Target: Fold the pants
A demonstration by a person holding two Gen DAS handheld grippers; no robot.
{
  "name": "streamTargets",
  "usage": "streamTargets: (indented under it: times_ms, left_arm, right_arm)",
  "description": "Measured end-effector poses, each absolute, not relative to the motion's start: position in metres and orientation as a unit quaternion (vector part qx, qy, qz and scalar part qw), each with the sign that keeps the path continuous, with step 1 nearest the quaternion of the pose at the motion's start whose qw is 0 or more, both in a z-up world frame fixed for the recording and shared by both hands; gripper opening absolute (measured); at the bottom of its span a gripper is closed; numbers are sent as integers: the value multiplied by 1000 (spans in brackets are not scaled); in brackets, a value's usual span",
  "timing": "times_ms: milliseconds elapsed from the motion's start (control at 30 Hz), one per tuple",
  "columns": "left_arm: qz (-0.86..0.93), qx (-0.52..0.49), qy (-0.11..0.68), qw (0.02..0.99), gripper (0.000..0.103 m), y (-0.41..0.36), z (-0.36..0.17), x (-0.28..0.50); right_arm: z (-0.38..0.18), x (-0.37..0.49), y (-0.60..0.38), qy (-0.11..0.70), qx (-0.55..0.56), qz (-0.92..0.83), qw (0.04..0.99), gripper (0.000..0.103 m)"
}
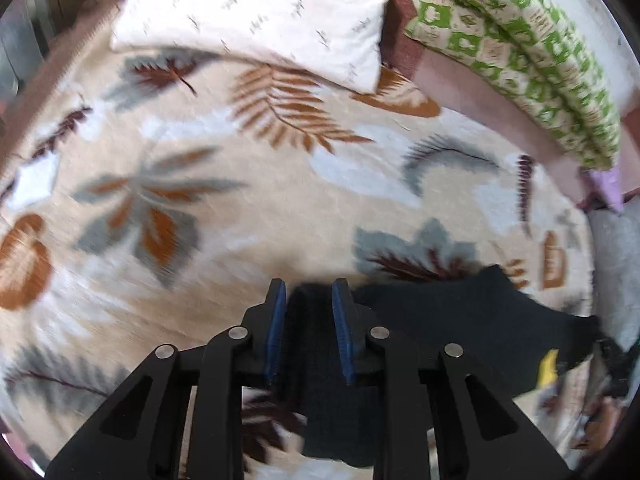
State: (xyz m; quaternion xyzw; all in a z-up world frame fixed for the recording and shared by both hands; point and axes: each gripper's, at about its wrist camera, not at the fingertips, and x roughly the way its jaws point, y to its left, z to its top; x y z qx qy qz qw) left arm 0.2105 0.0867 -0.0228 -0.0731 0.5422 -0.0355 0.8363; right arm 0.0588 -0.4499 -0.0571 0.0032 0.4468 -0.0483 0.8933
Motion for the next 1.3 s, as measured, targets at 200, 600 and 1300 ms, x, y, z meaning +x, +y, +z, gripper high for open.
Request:
streamTargets:
  times_ms: [200,600,1300]
  left_arm:
    - [-49,-83,567,818,22,99,-38,208]
    - [-204,-205,601,745,44,107,-56,196]
    - [-93,-59,579,808,21,79,-58,197]
  right_arm:
    - [-87,67,-463,467,32,-64,881,8]
    - [-104,70,-469,478,47,-74,874,11]
    - [-96,64,-476,460,77,-94,879,11]
